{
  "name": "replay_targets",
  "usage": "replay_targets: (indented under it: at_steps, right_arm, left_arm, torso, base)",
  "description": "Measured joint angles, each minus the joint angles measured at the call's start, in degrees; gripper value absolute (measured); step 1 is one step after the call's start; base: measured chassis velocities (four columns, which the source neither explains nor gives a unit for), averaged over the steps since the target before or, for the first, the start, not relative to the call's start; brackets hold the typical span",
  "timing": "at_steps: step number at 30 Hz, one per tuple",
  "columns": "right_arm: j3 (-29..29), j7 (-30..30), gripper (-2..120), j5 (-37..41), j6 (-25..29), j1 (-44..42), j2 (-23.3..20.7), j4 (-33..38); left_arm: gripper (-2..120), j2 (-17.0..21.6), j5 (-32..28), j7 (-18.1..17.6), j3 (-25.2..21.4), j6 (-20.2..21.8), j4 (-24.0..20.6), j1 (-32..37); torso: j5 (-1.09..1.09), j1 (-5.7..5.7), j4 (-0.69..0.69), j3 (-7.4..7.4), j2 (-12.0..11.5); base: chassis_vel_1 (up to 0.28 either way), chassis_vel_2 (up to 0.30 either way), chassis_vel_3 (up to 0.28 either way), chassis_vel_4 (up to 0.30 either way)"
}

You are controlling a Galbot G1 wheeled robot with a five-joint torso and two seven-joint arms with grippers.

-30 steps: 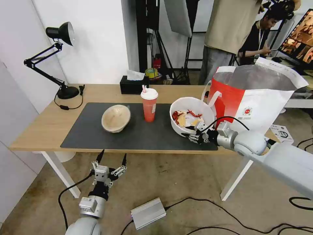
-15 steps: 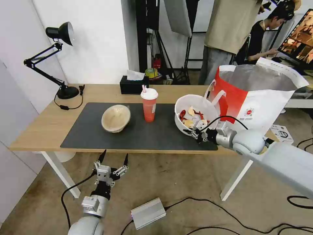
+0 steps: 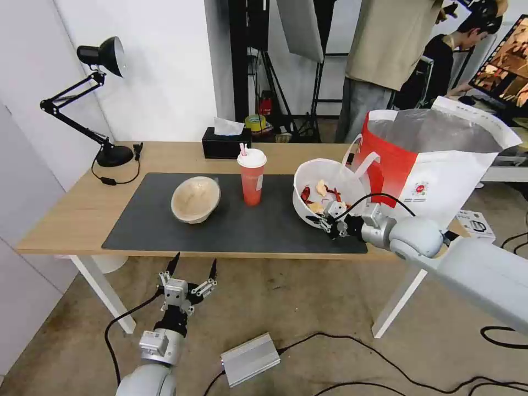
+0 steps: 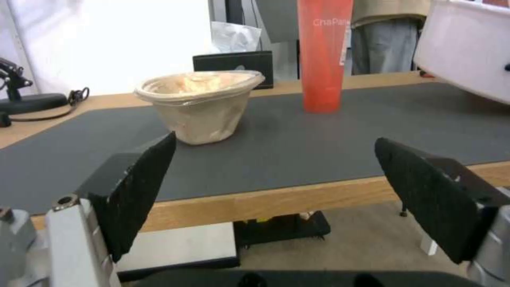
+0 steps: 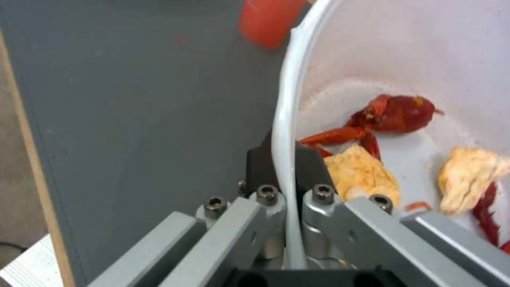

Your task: Pick up the trash from the table and place it into the takeout bag.

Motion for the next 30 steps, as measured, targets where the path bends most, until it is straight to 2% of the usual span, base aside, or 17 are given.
replay_targets:
  at_steps: [11, 30]
  right_arm:
    - [-0.05, -0.06, 0, 0.22, 0.10, 0.26, -1.20, 3.00]
    - [2.25, 0.26, 0, 1.42, -0.03, -1.70, -5.63, 12.69]
  left_arm:
    - [100, -0.12, 0.05, 0.02, -0.03, 0.15, -0.70, 0.28]
    - [100, 0.52, 0.12, 0.04, -2.53, 0.56, -6.01, 3.21]
  torso:
    - [-0.01, 0.00, 0.00, 0.00, 0.00]
    - [-0.01, 0.00, 0.00, -0.01, 0.00]
  base:
    - [0.000, 0.000, 0.000, 0.000]
    - [0.000, 0.000, 0.000, 0.000]
